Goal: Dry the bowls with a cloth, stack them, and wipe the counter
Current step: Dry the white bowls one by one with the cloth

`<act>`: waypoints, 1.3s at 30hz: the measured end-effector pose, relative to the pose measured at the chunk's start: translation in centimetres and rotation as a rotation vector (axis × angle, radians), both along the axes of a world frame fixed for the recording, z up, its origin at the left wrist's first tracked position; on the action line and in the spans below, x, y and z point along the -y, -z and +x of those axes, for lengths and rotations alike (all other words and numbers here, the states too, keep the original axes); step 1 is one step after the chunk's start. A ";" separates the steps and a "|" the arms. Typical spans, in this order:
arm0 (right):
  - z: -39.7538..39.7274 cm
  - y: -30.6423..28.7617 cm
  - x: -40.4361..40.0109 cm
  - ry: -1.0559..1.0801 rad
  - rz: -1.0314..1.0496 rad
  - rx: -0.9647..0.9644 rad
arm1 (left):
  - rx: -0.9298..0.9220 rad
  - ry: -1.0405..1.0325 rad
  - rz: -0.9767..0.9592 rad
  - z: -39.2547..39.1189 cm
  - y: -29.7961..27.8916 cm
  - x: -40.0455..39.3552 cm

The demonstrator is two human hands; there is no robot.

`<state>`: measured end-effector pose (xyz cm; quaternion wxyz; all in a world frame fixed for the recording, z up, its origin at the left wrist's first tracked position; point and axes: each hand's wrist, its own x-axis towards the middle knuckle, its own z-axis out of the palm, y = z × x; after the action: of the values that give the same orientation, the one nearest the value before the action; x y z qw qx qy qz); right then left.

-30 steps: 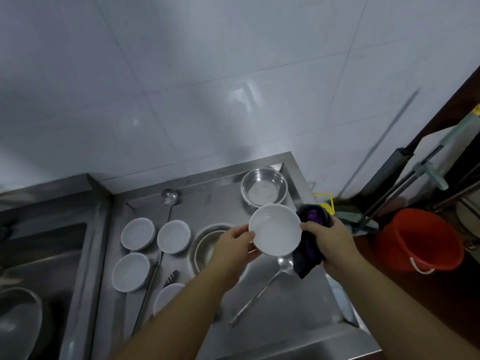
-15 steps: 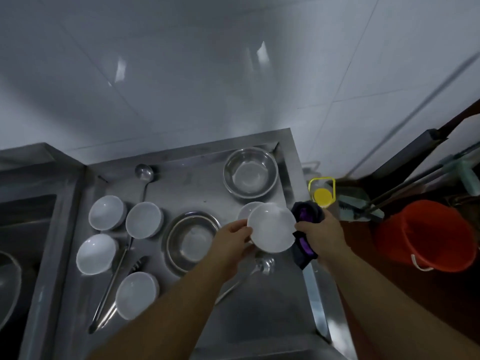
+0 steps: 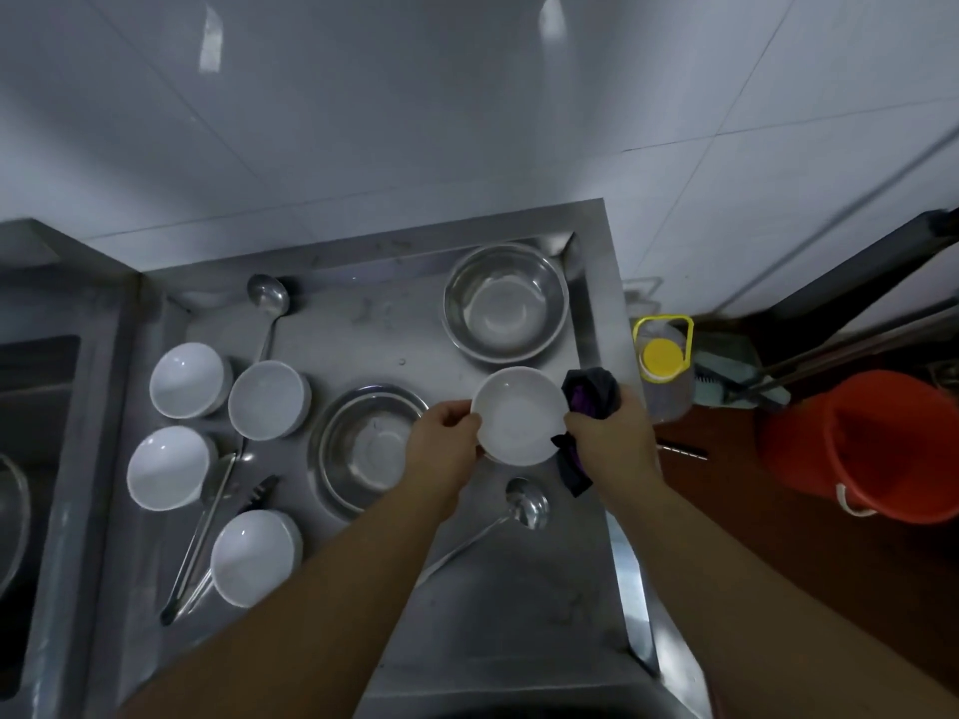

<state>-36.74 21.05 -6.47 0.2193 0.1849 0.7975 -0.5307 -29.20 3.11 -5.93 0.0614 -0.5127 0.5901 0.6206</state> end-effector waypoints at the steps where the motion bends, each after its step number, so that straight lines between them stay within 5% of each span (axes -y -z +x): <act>1: 0.1 0.1 0.2 -0.007 0.006 -0.007 | 0.008 0.010 -0.032 0.1 0.2 0.1; 14: 1.7 -1.6 -0.3 -0.035 -0.030 -0.107 | 0.093 0.084 -0.127 -0.4 -0.6 0.8; 24: 6.7 -6.2 -1.0 -0.225 0.197 -0.218 | 0.150 0.580 -0.482 6.6 -5.1 3.6; 33: 15.6 -6.4 4.9 -0.535 0.171 -0.174 | 0.219 0.853 -0.592 15.3 -5.2 9.4; 39: 20.6 -5.2 11.8 -0.783 0.349 -0.164 | 0.244 0.911 -0.585 22.1 -3.3 16.4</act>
<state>-16.12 9.25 -1.27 0.3055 -0.1397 0.9000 -0.2777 -7.11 -13.27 -2.60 0.2467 -0.2694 0.8885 0.2778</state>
